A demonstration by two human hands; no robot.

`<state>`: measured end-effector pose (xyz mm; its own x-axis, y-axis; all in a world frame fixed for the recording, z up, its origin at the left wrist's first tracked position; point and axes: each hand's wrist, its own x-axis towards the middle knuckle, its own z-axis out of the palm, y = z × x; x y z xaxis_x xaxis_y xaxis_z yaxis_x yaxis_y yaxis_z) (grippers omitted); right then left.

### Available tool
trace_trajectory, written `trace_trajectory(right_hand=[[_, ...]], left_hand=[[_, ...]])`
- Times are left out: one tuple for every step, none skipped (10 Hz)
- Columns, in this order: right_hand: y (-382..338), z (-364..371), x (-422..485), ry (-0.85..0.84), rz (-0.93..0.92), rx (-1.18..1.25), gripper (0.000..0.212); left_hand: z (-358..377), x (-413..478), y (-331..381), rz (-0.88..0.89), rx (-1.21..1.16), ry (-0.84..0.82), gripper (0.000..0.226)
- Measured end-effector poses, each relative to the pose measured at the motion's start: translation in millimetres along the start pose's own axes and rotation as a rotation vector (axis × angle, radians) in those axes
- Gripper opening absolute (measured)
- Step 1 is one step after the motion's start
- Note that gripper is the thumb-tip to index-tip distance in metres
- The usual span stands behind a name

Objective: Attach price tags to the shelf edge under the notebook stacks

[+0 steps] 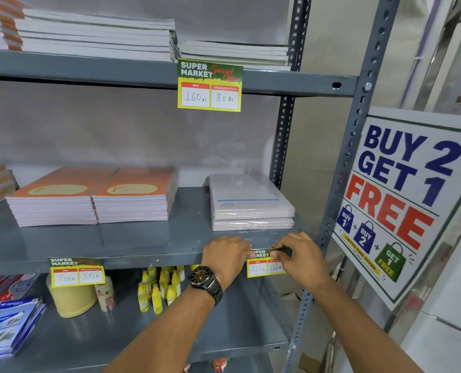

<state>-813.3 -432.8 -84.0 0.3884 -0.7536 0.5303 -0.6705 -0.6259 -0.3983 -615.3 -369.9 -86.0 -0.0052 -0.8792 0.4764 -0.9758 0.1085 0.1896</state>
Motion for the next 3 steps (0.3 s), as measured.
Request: trace_trajectory(right_hand=[[-7.1,-1.0,-4.1,0.006,0.007,-0.051,0.004],[-9.8,0.0,-7.6,-0.023,0.024,-0.096,0.003],[-23.8,-5.9,-8.7,-0.039,0.011,-0.129,0.013]], left_hand=[[-5.7,-2.4,4.9,-0.037,-0.046,-0.006,0.027],[-13.1,-7.1,4.4,-0.047,-0.134,-0.078,0.029],[-29.4,-16.0,-5.9,-0.02,-0.191,-0.166,0.039]])
